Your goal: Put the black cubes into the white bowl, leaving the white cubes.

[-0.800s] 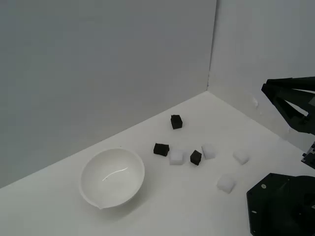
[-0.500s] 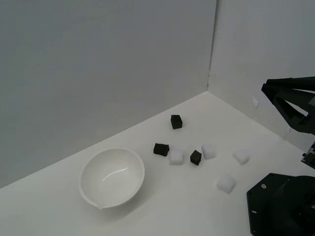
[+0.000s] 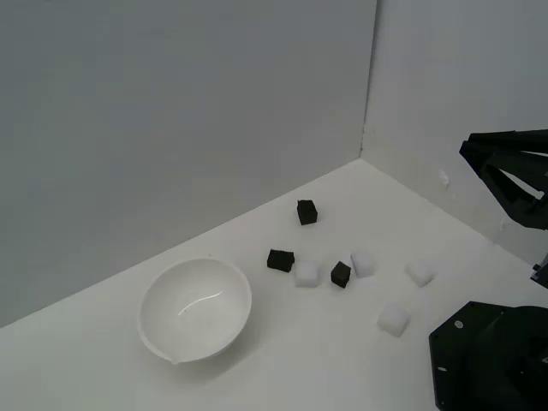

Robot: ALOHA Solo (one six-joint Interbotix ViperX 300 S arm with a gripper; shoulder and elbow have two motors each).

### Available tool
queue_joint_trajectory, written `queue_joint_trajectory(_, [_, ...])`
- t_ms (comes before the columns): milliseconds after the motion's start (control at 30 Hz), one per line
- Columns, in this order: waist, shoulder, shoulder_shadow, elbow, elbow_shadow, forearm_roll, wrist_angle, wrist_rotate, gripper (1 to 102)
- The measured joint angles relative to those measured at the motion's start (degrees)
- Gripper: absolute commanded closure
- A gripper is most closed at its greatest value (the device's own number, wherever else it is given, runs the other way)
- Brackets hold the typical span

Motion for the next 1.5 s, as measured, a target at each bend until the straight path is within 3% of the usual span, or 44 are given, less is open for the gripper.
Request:
queue_joint_trajectory(400, [2.81, -5.54, -5.27, -3.96, -4.13, 0.0, -0.18, 0.09, 100])
queue_joint_trajectory(633, [2.9, -16.08, -15.91, -9.32, -9.4, 0.0, 0.0, 0.0, 100])
queue_joint_trajectory(733, [2.9, -22.06, -22.06, -11.25, -11.43, 0.0, 1.23, -1.32, 100])
queue_joint_trajectory(1133, [2.9, -44.47, -44.56, -19.6, -19.6, -0.53, 15.64, -3.6, 100])
queue_joint_trajectory(1500, [2.37, -55.37, -55.46, -19.95, -19.86, -3.25, 19.86, -4.39, 100])
